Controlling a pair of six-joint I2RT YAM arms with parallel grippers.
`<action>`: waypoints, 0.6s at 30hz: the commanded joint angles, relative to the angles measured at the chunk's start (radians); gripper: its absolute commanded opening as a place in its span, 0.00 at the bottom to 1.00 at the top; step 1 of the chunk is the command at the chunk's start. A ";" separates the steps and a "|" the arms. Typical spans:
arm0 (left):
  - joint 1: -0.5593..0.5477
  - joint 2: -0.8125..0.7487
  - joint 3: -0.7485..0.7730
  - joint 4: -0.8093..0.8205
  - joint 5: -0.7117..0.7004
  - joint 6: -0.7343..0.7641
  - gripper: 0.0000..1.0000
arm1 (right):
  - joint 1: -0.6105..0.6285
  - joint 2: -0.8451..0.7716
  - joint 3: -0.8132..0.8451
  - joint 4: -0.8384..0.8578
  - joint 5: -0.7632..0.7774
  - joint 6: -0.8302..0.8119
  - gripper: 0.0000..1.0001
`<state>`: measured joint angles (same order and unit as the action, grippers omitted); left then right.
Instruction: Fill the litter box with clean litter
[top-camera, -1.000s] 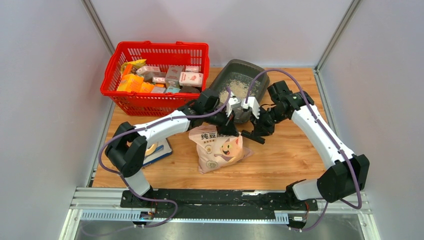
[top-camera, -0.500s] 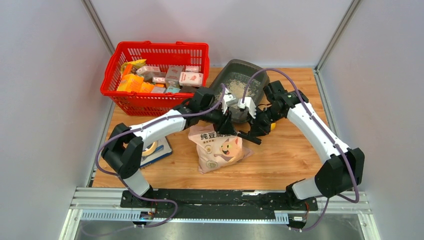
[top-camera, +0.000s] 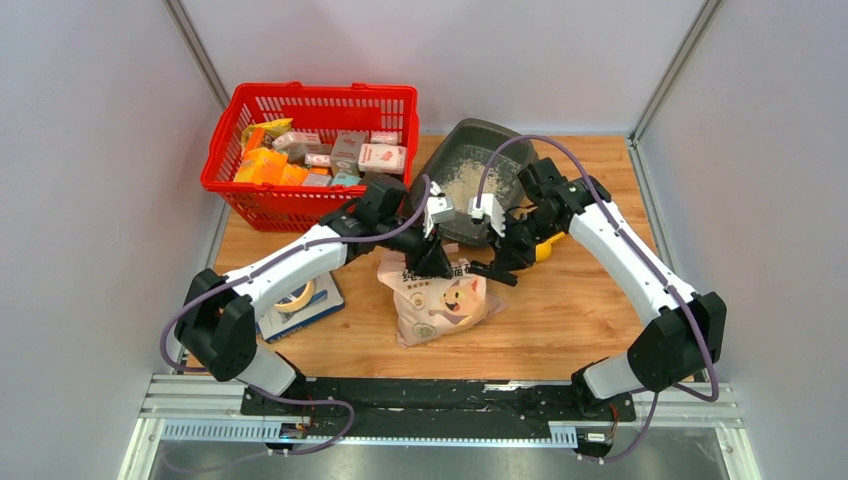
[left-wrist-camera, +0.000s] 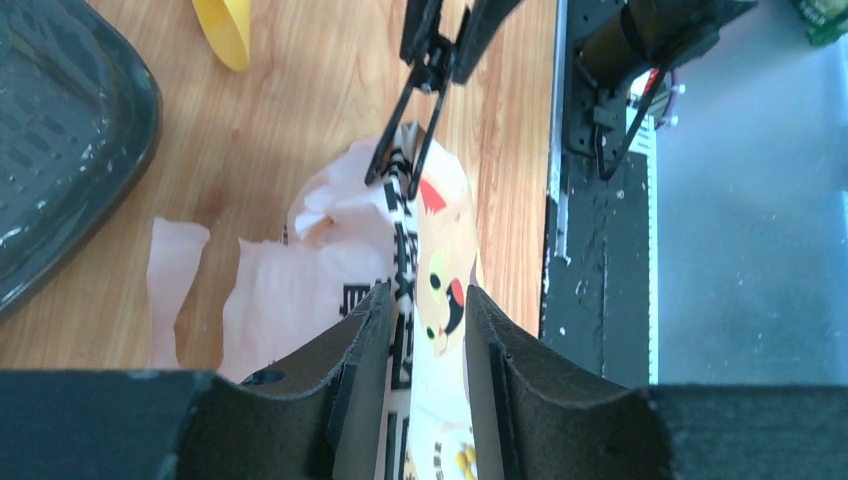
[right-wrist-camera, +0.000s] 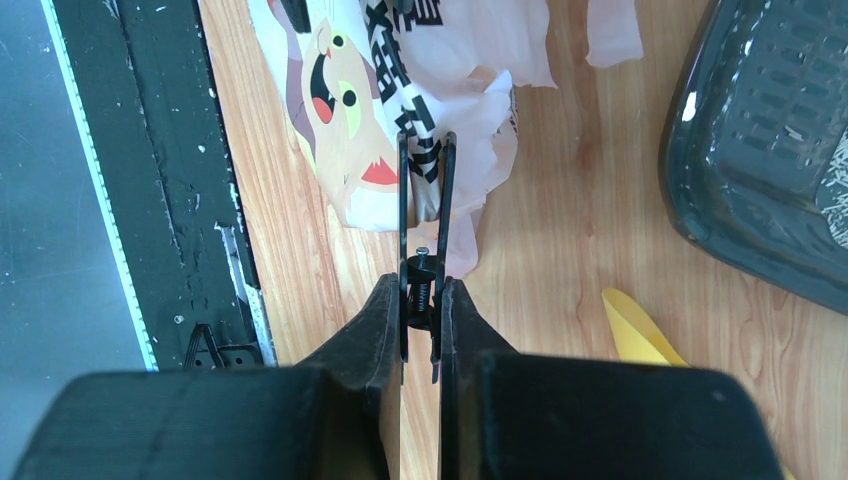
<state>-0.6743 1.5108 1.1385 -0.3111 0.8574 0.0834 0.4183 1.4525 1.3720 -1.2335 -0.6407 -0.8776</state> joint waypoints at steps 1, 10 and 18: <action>0.008 -0.069 -0.023 -0.137 0.011 0.153 0.40 | 0.034 -0.003 0.050 -0.038 0.007 -0.052 0.00; 0.009 -0.087 -0.025 -0.258 -0.018 0.315 0.34 | 0.094 0.028 0.085 -0.122 0.052 -0.119 0.00; 0.012 -0.144 -0.059 -0.241 -0.076 0.328 0.21 | 0.131 0.034 0.127 -0.152 0.067 -0.150 0.00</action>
<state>-0.6670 1.4189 1.0946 -0.5289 0.7971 0.3782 0.5186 1.4780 1.4494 -1.3209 -0.5545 -0.9936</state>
